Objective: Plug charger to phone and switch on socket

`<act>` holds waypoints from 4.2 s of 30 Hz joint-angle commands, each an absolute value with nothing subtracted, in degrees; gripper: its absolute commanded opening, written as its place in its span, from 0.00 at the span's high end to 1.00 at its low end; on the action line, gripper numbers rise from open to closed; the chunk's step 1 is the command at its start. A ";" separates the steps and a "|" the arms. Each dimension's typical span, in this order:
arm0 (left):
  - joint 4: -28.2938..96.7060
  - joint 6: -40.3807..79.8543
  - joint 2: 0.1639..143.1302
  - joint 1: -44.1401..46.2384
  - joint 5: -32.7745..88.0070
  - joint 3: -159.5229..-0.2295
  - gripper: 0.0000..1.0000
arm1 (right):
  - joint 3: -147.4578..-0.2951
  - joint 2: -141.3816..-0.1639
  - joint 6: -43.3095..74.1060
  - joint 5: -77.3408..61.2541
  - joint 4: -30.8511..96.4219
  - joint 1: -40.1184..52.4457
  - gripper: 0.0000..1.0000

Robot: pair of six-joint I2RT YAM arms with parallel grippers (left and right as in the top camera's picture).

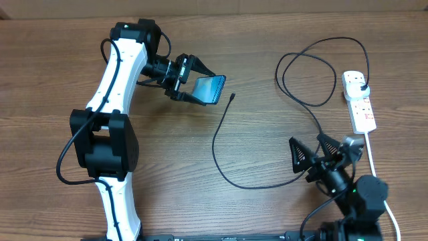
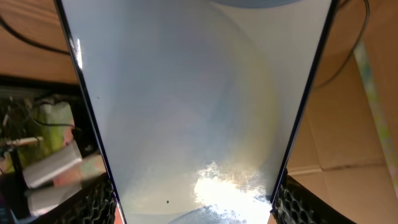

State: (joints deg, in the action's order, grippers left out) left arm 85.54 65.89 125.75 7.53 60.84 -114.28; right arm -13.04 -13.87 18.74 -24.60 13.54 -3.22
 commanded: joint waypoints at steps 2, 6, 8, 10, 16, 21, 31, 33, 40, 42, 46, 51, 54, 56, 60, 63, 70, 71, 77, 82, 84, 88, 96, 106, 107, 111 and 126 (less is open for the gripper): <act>85.71 65.56 125.67 7.92 54.15 -116.03 0.74 | -25.43 -22.50 19.29 -26.33 19.29 -2.98 0.00; 86.17 65.60 125.67 7.97 47.20 -116.03 0.72 | -37.95 -32.95 17.58 -31.07 28.32 -2.98 0.00; 86.15 65.65 125.67 7.99 43.31 -116.03 0.71 | -42.28 -36.67 15.70 -35.14 30.74 -2.98 0.00; 86.15 65.67 125.67 7.99 39.55 -116.03 0.71 | -45.84 -40.12 15.59 -39.13 31.90 -2.96 0.00; 86.32 66.08 125.67 9.82 28.77 -116.03 0.69 | -48.03 -48.07 19.68 -50.09 26.61 -2.79 0.00; 85.19 68.99 125.67 12.67 23.51 -116.03 0.68 | -48.03 -54.68 27.38 -50.19 25.67 -1.83 0.00; 83.48 75.13 125.67 17.82 22.11 -116.03 0.67 | -48.01 -72.44 44.49 -37.08 20.21 11.11 0.22; 83.48 76.47 125.67 18.31 22.11 -116.03 0.67 | -48.01 -74.56 46.63 -35.00 18.02 13.87 0.24; 83.50 79.96 125.67 18.76 24.25 -116.03 0.67 | -48.01 -81.30 57.34 -27.05 11.84 21.65 0.31; 83.50 79.96 125.67 18.76 25.65 -116.03 0.67 | -48.01 -82.85 59.22 -26.55 10.31 22.81 0.33; 83.53 79.94 125.67 18.81 27.99 -116.03 0.67 | -48.01 -85.38 60.27 -26.55 5.02 24.82 0.36; 83.59 79.94 125.67 19.18 29.21 -116.03 0.67 | -48.01 -86.56 62.92 -24.08 3.49 26.20 0.41; 83.72 79.94 125.67 19.31 30.04 -116.03 0.67 | -48.01 -86.89 63.64 -23.94 2.79 26.33 0.44; 83.74 79.94 125.67 19.55 30.11 -116.03 0.67 | -48.01 -86.94 64.16 -23.42 2.57 26.37 0.47; 84.01 79.75 125.67 20.25 30.11 -116.03 0.67 | -48.01 -86.94 64.23 -22.68 1.63 26.83 0.50; 83.96 79.77 125.67 21.06 30.13 -116.03 0.67 | -48.01 -86.94 64.31 -21.45 1.63 27.75 0.51; 84.01 79.75 125.67 22.17 30.11 -116.03 0.67 | -48.01 -87.13 64.34 -19.09 1.85 29.56 0.67; 84.01 79.75 125.67 22.17 30.11 -116.03 0.67 | -48.01 -87.15 64.34 -19.09 1.83 29.63 0.69; 84.01 79.72 125.67 22.17 30.39 -116.03 0.67 | -48.01 -88.97 64.38 -19.35 1.78 29.65 0.71; 84.09 79.70 125.67 22.17 30.50 -116.03 0.66 | -48.01 -89.93 64.53 -19.25 1.45 30.28 0.74; 84.09 79.70 125.67 22.17 30.50 -116.03 0.66 | -48.01 -89.93 64.51 -19.27 0.64 30.44 0.75; 84.12 79.70 125.67 22.17 30.52 -116.03 0.65 | -48.01 -89.93 64.53 -19.25 0.01 30.44 0.81; 84.16 79.72 125.67 22.17 30.52 -116.03 0.64 | -48.01 -89.93 64.53 -19.14 -0.84 30.44 0.90; 84.16 79.29 125.67 22.15 30.50 -116.03 0.48 | -48.01 -89.93 64.55 -19.33 -1.26 30.41 0.96; 84.16 79.29 125.67 22.15 30.50 -116.03 0.44 | -48.01 -89.93 64.53 -19.33 -1.26 30.35 0.96; 84.18 79.26 125.67 22.15 30.50 -116.03 0.21 | -48.01 -89.84 64.51 -20.23 -0.97 28.80 0.96; 70.61 40.80 125.67 21.08 51.57 -116.03 0.25 | -48.03 -70.06 58.19 -18.94 13.26 15.33 0.96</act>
State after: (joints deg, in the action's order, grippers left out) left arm 73.36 53.67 125.80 21.71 39.79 -114.91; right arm -46.92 -78.06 60.36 -19.79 13.06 17.54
